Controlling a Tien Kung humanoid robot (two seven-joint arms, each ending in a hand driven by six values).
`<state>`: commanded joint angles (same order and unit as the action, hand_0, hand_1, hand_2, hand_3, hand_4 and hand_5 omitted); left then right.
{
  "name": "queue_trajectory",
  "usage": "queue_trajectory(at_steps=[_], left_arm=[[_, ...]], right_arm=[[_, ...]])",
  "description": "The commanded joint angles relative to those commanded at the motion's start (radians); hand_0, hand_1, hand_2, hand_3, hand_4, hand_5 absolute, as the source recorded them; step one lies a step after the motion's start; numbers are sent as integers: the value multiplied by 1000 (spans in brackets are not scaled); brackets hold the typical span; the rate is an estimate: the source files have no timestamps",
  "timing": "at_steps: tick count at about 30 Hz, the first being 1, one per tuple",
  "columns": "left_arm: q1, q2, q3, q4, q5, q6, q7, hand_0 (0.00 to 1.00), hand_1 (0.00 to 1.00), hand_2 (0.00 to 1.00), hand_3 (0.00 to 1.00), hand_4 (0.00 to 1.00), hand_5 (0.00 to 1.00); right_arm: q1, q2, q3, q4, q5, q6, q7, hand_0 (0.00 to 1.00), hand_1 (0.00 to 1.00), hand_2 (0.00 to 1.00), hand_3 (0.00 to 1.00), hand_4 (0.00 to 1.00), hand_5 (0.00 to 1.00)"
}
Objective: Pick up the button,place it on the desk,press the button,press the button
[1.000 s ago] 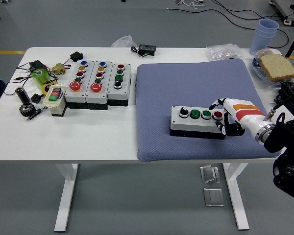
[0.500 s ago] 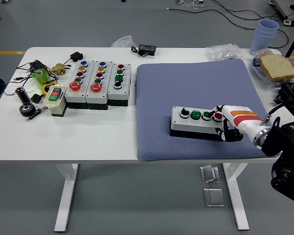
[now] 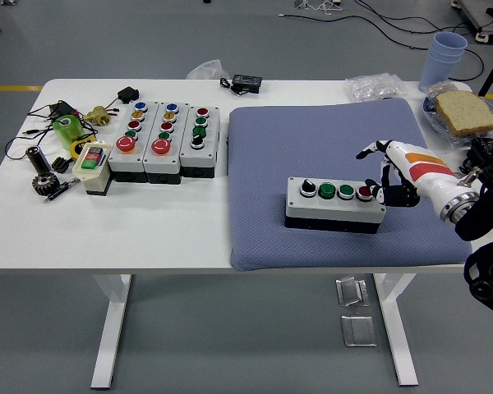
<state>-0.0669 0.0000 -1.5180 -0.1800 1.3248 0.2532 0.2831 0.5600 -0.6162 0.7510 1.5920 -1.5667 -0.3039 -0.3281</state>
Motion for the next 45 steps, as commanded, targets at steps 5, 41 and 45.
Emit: queue_trajectory(at_steps=[5, 41, 45], left_arm=[[0, 0, -3, 0, 4, 0, 0, 531, 419, 417, 427, 251, 499], [9, 0, -12, 0, 32, -5, 3, 531, 419, 417, 429, 249, 501], [6, 0, -9, 0, 29, -5, 3, 530, 419, 417, 428, 252, 502]], right_arm=[[-67, -14, 145, -12, 214, -7, 194, 385, 195, 389, 731, 716, 466], [-350, 65, 488, -251, 1234, 154, 491, 825, 748, 782, 776, 752, 685], [-353, 68, 494, -255, 1210, 159, 473, 825, 746, 779, 774, 753, 687]])
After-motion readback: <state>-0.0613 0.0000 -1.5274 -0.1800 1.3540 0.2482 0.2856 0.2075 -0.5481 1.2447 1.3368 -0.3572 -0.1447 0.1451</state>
